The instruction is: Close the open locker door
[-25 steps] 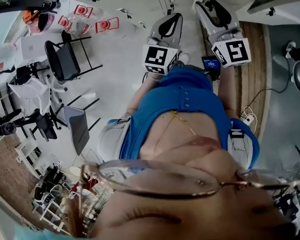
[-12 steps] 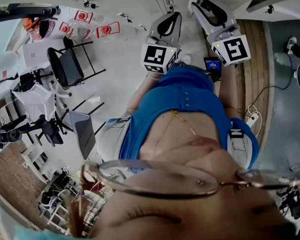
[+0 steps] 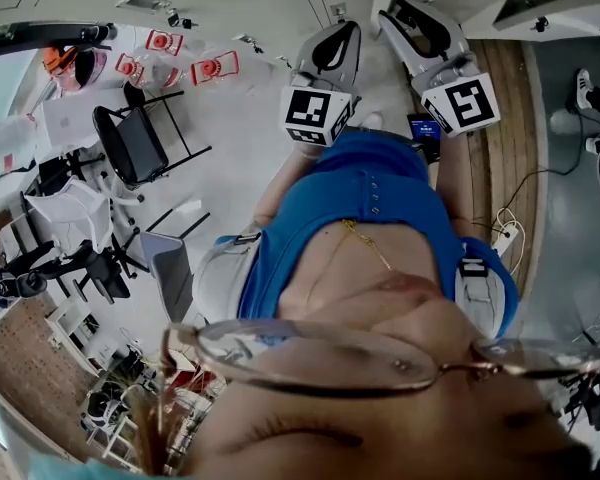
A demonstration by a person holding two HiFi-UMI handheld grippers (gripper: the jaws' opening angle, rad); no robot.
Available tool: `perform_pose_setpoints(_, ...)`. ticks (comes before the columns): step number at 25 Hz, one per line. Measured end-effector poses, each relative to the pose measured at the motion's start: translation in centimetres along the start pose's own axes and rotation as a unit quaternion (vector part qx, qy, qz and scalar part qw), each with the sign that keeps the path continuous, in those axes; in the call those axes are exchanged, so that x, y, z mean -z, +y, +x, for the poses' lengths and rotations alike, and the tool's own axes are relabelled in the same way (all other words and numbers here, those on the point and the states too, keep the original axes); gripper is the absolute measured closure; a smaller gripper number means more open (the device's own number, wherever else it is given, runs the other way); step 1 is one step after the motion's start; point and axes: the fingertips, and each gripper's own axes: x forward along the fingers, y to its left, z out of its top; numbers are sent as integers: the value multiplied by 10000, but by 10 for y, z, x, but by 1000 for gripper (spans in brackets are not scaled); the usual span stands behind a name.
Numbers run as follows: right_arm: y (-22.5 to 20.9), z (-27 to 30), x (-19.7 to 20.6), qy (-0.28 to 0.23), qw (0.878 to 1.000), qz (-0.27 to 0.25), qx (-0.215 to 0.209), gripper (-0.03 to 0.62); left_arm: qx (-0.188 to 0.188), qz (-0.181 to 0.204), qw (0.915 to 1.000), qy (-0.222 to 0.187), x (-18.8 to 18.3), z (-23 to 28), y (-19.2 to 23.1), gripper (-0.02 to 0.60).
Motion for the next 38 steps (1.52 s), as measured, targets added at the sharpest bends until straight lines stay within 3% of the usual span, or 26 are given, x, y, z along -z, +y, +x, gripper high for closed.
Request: perform_pose_setpoints(38, -4, 108, 4, -96, 9996, 232, 87, 491, 191, -125, 9997, 10, -14, 31, 105, 581)
